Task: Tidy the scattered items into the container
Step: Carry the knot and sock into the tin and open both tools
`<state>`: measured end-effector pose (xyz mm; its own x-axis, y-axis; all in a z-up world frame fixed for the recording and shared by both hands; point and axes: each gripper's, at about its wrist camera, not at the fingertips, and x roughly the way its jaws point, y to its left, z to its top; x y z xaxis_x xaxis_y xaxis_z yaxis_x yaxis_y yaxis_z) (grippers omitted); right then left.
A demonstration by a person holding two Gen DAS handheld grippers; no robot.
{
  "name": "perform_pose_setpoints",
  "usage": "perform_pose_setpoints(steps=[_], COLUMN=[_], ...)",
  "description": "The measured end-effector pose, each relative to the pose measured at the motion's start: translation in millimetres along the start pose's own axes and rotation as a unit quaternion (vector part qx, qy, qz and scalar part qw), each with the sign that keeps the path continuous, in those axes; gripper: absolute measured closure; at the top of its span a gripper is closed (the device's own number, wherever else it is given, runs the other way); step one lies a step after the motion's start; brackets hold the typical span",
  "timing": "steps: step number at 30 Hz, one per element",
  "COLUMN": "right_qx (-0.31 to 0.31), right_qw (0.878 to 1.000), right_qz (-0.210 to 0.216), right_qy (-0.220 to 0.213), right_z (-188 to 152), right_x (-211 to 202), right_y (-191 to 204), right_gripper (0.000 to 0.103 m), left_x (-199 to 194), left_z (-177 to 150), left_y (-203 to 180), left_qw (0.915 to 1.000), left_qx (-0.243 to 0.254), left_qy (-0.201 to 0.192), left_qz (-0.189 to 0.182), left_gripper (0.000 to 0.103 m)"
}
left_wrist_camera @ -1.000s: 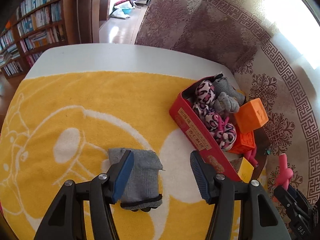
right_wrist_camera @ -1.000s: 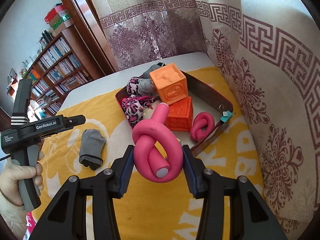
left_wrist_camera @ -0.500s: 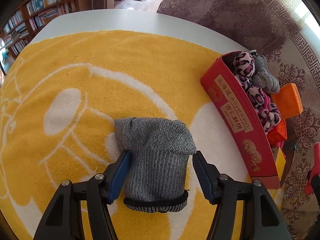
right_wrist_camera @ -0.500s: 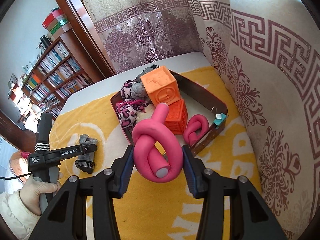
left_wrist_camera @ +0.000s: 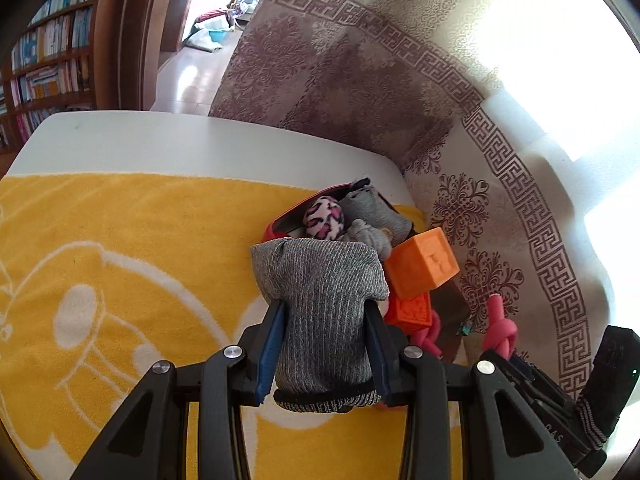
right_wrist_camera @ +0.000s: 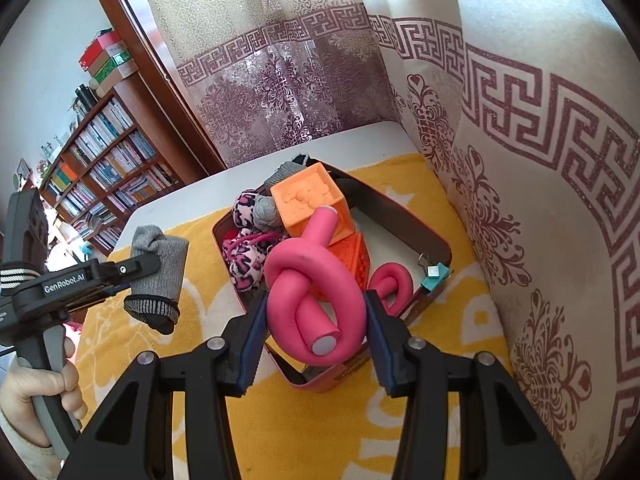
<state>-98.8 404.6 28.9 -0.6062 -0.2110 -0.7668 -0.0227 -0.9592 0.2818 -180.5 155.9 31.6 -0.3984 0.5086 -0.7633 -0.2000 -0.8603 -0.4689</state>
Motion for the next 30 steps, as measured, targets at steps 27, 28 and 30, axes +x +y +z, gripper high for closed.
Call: perform_pose_setpoints(steps=[27,28,30], right_qx=[0.008,0.009,0.012], right_qw=[1.000,0.999,0.999], right_qz=[-0.030,-0.031,-0.031], right_qy=[0.006,0.008,0.014], right_z=[-2.0,-4.2,-9.0], right_x=[8.7,8.2,7.6], right_y=[-14.8,-13.7,-10.4], right_gripper=[0.052,0.052,0.052], left_x=[27.5,19.1,3.6], left_z=[22.4,22.6,21.9], left_y=[-55.0,-56.7,-58.9], left_qw=[0.9965,0.9955,0.9933], left_qx=[0.071,0.081,0.097], left_qy=[-0.041,-0.049,-0.061], left_qz=[-0.015,-0.007,0.013], left_gripper=[0.000,0.000,0.000])
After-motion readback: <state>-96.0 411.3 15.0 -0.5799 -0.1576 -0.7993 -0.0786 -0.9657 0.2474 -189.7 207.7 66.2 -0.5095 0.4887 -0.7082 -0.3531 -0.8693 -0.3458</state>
